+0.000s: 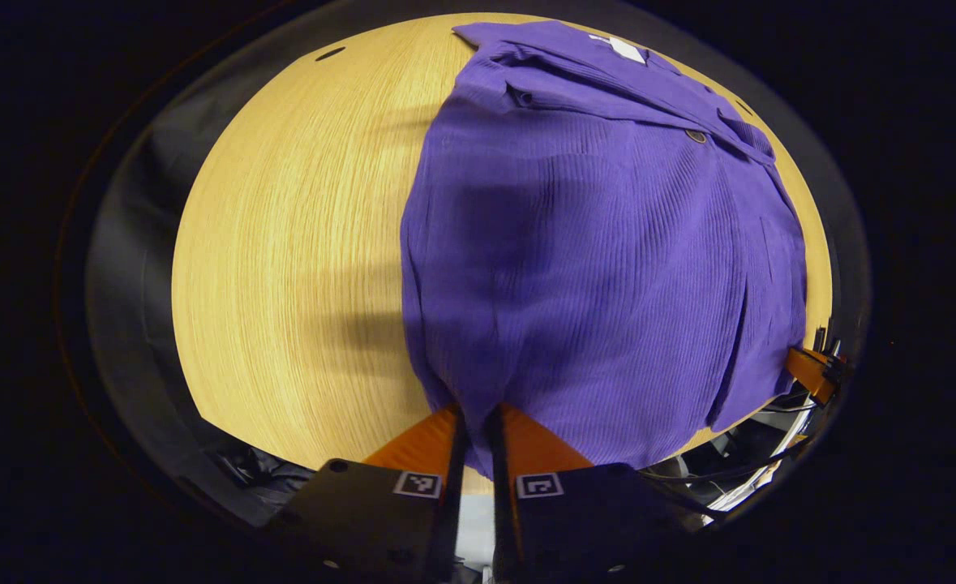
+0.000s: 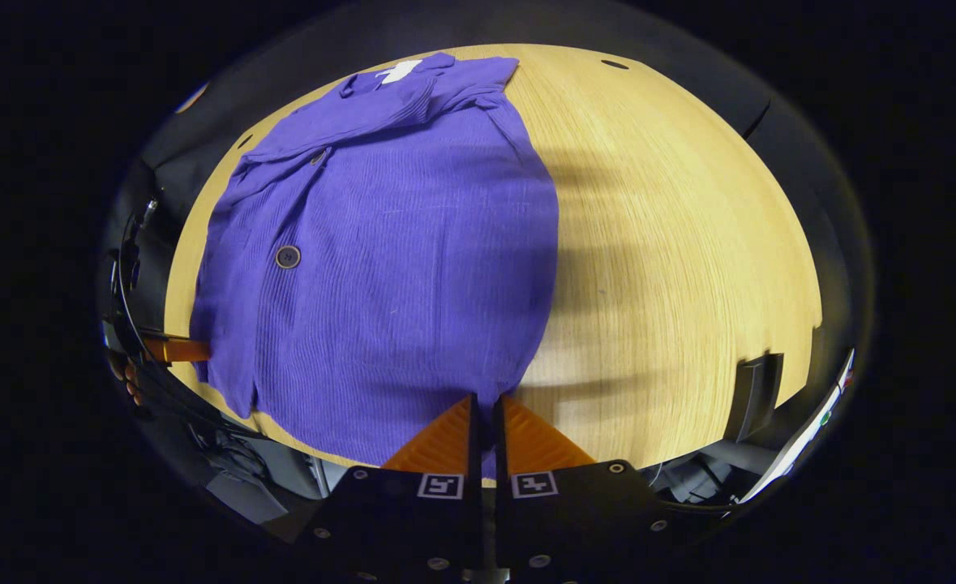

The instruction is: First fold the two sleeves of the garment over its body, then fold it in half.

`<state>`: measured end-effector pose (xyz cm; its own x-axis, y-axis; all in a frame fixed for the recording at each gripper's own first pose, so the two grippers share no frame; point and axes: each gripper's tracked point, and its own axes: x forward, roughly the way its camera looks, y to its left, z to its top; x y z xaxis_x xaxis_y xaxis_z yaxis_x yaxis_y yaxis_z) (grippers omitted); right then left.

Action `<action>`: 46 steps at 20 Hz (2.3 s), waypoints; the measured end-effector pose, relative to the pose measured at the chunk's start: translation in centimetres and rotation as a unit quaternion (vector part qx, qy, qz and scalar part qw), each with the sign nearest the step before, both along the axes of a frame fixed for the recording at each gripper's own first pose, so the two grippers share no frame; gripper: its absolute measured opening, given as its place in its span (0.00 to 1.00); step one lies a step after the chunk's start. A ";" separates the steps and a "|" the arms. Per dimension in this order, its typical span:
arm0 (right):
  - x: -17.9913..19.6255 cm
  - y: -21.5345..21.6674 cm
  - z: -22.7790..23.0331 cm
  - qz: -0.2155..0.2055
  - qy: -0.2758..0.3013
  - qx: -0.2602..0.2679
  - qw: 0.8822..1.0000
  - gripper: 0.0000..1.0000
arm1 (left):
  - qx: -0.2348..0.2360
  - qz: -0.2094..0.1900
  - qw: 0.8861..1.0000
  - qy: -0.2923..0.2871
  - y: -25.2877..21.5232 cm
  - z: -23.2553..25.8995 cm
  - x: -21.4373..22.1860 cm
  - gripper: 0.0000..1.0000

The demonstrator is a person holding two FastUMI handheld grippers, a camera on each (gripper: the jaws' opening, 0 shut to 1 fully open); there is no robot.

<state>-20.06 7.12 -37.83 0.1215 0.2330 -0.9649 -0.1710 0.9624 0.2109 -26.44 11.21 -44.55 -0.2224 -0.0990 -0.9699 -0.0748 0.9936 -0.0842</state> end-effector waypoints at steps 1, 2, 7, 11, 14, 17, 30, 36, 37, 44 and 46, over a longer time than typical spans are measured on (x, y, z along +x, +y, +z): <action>-0.1 0.2 0.1 -0.003 0.002 0.006 1.000 0.05 | -0.002 0.002 1.000 -0.005 0.1 0.1 0.1 0.14; -0.3 0.4 0.0 -0.007 0.005 0.010 1.000 0.05 | -0.008 0.006 1.000 -0.004 0.1 0.1 0.2 0.05; 0.7 1.0 2.0 -0.020 -0.011 0.035 0.999 0.03 | -0.049 0.017 0.998 -0.018 -0.5 2.9 0.7 0.02; 2.5 1.6 5.2 -0.033 -0.035 0.066 0.997 0.03 | -0.068 0.008 0.997 -0.048 -0.6 5.8 3.0 0.01; 4.1 2.1 7.9 -0.047 -0.053 0.089 0.994 0.02 | -0.083 0.009 0.994 -0.074 -0.7 8.4 5.3 0.01; 5.7 2.2 10.3 -0.047 -0.073 0.096 0.992 0.03 | -0.093 -0.003 0.990 -0.103 -0.6 11.3 7.9 0.01; 19.4 4.0 19.0 -0.020 -0.142 0.137 0.980 0.02 | -0.064 -0.058 0.976 -0.199 0.4 18.0 24.3 0.01; 26.8 4.1 19.5 -0.020 -0.141 0.147 0.979 0.02 | -0.047 -0.059 0.965 -0.250 -0.4 17.4 31.4 0.01; 28.1 4.1 19.2 -0.024 -0.139 0.145 0.979 0.02 | -0.046 -0.052 0.965 -0.253 -0.5 17.1 32.5 0.01; 36.2 5.0 14.8 -0.035 -0.086 0.150 0.984 0.02 | -0.016 0.019 0.968 -0.250 0.0 12.3 39.9 0.01; 38.2 5.1 13.4 -0.043 -0.069 0.149 0.985 0.02 | -0.010 0.037 0.969 -0.244 0.4 10.7 41.5 0.01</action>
<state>18.11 12.22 -24.45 0.2791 0.4865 -0.8279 -0.1385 0.8735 0.4667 15.01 11.61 -33.84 0.2699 -0.1173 -0.9557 -0.0928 0.9848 -0.1471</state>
